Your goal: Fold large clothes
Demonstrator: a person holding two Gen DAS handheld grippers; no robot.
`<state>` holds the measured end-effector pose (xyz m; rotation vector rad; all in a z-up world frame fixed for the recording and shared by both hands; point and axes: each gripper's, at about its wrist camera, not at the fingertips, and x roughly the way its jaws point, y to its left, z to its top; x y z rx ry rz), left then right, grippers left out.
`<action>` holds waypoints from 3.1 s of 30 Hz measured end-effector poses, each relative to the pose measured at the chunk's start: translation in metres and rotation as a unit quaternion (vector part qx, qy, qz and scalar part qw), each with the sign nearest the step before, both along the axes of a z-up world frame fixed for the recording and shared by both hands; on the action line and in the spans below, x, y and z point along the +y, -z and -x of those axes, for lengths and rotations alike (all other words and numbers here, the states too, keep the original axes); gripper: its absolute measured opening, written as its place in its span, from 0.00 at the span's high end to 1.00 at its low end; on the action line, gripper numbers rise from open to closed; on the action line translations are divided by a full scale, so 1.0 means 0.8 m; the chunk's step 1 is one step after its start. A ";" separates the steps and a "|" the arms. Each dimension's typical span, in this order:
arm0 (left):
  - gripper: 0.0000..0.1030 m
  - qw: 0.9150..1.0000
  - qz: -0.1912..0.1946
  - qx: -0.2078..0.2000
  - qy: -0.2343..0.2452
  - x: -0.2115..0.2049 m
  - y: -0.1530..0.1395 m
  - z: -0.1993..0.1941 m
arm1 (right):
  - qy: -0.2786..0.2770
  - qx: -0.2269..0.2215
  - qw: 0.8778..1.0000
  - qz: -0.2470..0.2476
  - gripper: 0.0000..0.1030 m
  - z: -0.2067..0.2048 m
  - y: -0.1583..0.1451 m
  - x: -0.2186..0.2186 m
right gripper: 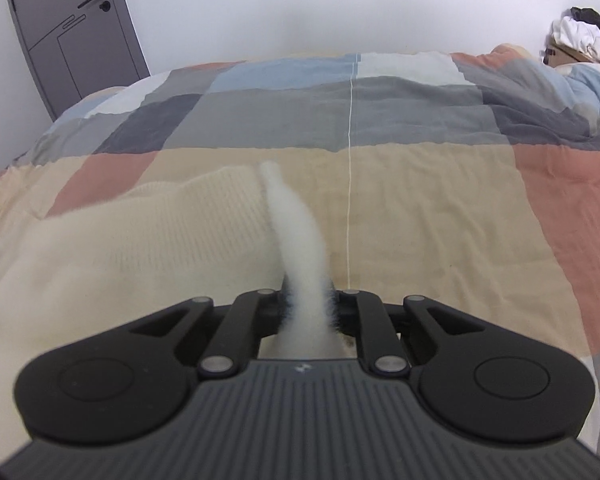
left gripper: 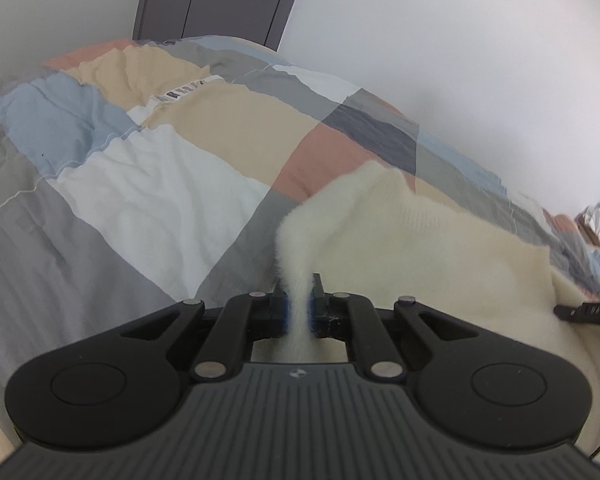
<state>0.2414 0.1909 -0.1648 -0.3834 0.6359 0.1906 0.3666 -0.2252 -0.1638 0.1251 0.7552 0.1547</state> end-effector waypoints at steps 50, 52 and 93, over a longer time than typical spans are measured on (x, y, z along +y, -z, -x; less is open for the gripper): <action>0.19 0.963 0.261 0.065 0.000 -0.084 0.019 0.147 | -0.089 0.235 0.896 -0.368 0.00 0.188 0.032 0.030; 0.18 0.958 0.278 0.073 -0.009 -0.078 0.028 0.145 | -0.081 0.256 0.887 -0.375 0.00 0.184 0.043 0.031; 0.30 0.897 0.419 0.007 -0.144 0.004 0.085 0.146 | 0.080 0.174 0.860 -0.473 0.02 0.182 0.080 -0.016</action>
